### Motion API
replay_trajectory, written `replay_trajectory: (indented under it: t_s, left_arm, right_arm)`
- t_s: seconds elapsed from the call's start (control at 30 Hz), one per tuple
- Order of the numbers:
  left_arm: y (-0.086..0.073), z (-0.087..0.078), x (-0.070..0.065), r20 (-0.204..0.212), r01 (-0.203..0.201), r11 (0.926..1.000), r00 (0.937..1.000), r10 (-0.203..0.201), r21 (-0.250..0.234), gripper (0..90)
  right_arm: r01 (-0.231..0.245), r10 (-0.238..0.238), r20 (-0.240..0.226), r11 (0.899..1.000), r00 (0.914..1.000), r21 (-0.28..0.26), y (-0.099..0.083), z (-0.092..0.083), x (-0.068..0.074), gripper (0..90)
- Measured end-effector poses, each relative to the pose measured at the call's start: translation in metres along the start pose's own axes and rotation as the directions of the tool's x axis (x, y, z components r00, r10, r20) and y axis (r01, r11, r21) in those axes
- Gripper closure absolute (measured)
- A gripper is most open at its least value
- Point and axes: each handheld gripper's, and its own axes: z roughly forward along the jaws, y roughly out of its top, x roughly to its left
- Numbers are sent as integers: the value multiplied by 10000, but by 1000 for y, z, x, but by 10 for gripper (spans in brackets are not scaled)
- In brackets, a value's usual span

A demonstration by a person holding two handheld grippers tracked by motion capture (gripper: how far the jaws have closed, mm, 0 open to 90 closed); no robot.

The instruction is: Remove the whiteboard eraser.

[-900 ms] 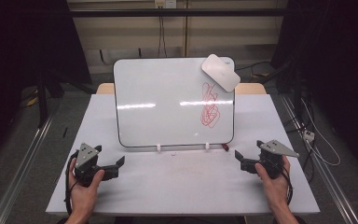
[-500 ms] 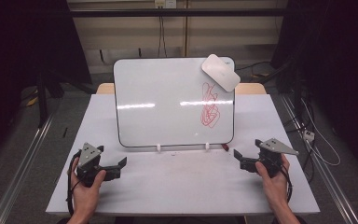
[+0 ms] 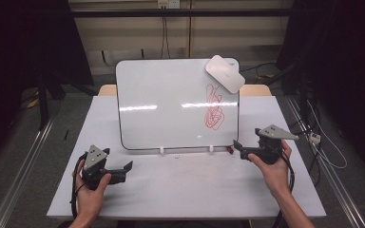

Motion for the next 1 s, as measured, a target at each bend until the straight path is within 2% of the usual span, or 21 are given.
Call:
replay_trajectory:
  t_s: [0.1,0.17,0.2,0.27,0.3,0.33,0.43,0.47,0.6,0.8,0.87,0.9,0.97,1.0]
  left_arm:
    - [0,0,0,27,-34,10000,10000,34,-3,43]
    - [0,0,0,41,-39,10000,10000,39,12,43]
    - [0,0,0,99,0,10000,10000,-1,25,43]
    - [0,1,0,47,-35,10000,10000,35,3,44]
    - [0,1,1,11,-52,10000,10000,52,30,44]
    - [0,1,1,34,-9,10000,10000,9,21,44]
    - [0,3,2,23,-33,10000,10000,33,65,44]
    - [0,4,3,45,-25,10000,10000,24,67,44]
    - [0,5,6,-1,137,9999,9999,-137,73,44]
    - [-1,2,8,-98,138,9999,9999,-138,-12,45]
    - [-1,3,8,-82,146,9999,9999,-146,76,45]
    - [-1,2,8,-53,178,9998,9998,-178,56,45]
    - [1,2,7,-58,134,9999,9999,-134,50,45]
    - [1,1,7,-58,124,9999,9999,-125,-16,45]
  right_arm:
    - [145,-145,40,9998,9999,-136,12,4,-2,74]
    - [338,-338,20,9991,9994,-252,24,7,-4,71]
    - [533,-532,36,9981,9986,-319,36,11,-5,53]
    - [522,-524,-36,9980,9986,-359,41,13,-5,42]
    - [799,-800,-16,9960,9968,-388,51,18,-5,80]
    - [980,-980,25,9943,9952,-426,55,20,-4,75]
    - [1046,-1048,-21,9933,9945,-483,64,24,-4,72]
    - [1217,-1214,85,9911,9926,-545,73,25,-5,75]
    - [1256,-1246,189,9903,9920,-603,85,29,-8,75]
    - [1965,-1937,505,9788,9798,-581,110,40,-7,132]
    - [2029,-1997,550,9772,9783,-625,114,41,-6,132]
    - [2157,-2113,651,9740,9752,-698,122,43,-6,137]
    - [2156,-2110,648,9736,9753,-752,126,44,-6,141]
    - [2277,-2227,737,9713,9721,-685,130,46,-6,149]
